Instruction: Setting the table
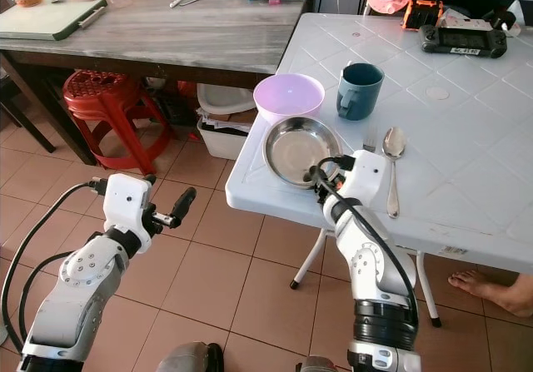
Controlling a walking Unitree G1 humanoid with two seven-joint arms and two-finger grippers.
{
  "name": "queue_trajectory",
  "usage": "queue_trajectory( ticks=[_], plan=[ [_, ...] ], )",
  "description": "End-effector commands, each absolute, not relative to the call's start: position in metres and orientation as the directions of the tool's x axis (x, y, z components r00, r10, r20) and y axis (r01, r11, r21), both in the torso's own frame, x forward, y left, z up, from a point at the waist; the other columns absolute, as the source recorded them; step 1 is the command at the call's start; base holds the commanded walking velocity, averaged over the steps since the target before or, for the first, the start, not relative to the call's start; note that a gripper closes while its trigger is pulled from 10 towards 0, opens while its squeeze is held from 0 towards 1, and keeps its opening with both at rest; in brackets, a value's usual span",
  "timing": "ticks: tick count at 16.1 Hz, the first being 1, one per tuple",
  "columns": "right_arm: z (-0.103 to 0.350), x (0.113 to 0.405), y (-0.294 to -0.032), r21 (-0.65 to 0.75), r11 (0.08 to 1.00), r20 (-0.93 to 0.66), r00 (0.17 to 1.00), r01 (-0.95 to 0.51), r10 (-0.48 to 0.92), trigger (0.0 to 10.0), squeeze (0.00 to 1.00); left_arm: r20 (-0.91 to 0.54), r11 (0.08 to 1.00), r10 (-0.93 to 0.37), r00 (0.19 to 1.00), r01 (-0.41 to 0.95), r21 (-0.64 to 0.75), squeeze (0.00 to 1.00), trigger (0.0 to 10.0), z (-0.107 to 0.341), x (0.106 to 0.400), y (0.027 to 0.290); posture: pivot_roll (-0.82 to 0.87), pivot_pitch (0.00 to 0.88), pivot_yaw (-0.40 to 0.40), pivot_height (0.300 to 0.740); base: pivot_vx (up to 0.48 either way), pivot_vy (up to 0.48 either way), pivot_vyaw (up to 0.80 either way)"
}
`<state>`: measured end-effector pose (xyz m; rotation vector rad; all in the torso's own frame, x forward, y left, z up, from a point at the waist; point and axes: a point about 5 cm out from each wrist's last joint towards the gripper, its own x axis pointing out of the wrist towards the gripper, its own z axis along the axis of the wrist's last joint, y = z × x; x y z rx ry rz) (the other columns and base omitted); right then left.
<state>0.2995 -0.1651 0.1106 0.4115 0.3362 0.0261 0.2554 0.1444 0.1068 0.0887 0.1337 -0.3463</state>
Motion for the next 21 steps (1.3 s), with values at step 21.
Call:
queue_trajectory(
  ticks=[21],
  plan=[
    [0.087,0.283,-0.176,0.406,0.884,-0.416,0.908,0.233,-0.048,0.0,0.0,-0.165,0.939,-0.33,0.929,0.341,0.041,0.0,10.0,0.096,0.25,0.152,-0.02,0.007,0.074,0.74,0.0,0.0,0.0]
  ],
)
